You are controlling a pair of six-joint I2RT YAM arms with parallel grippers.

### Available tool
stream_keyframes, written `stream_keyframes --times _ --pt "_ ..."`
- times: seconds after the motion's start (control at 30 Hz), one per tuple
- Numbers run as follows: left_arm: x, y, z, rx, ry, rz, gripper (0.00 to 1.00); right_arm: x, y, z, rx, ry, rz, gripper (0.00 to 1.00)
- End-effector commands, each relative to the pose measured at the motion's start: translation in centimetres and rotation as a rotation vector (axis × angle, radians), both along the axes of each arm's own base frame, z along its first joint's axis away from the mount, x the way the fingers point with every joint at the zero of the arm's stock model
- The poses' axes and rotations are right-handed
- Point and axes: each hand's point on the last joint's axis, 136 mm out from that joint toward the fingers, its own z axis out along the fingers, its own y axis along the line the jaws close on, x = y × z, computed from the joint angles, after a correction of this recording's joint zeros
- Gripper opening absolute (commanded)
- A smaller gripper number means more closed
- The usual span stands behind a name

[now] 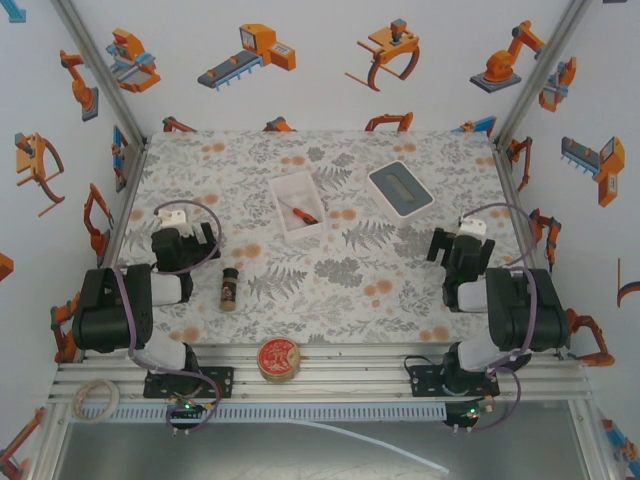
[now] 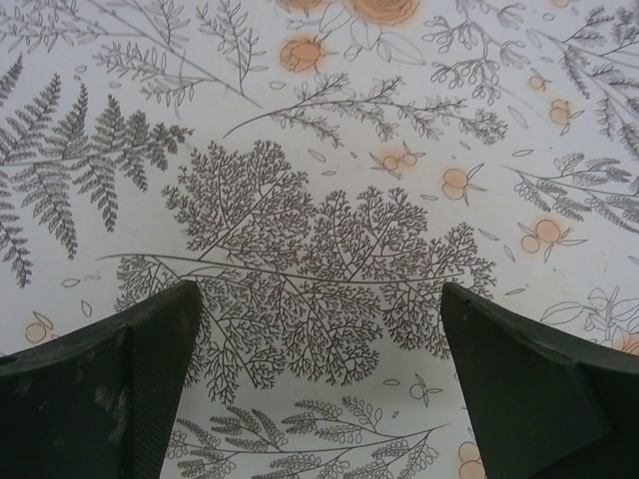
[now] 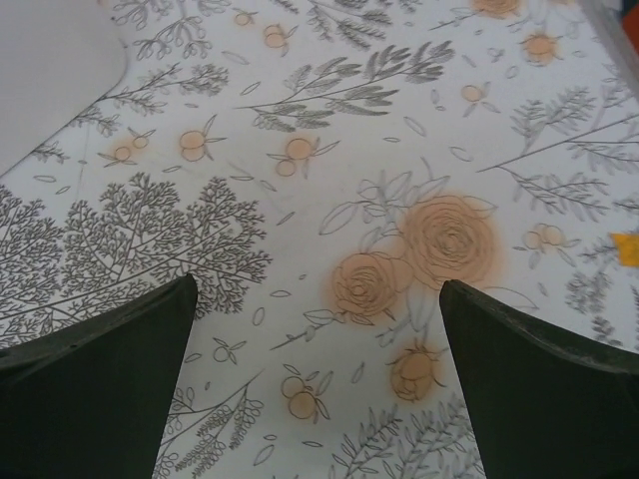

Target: Put the screwdriver in the bin

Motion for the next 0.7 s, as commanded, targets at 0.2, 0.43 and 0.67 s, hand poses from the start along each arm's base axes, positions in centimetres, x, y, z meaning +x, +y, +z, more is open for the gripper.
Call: stream_keyframes --times 0.2,0.43,0.67 --pt "1.56 -0.74 1.72 0.044 -0.037 -0.029 0.97 3.02 1.21 2.68 0.05 -0.07 0.104 0.99" --pt "1.58 -0.77 1.77 0.047 -0.038 -0.029 0.97 3.07 1.24 2.72 0.051 -0.071 0.105 0.99" --pt "1.58 -0.84 1.71 0.052 -0.035 -0.029 0.97 3.12 1.34 2.71 0.049 -0.068 0.112 0.99"
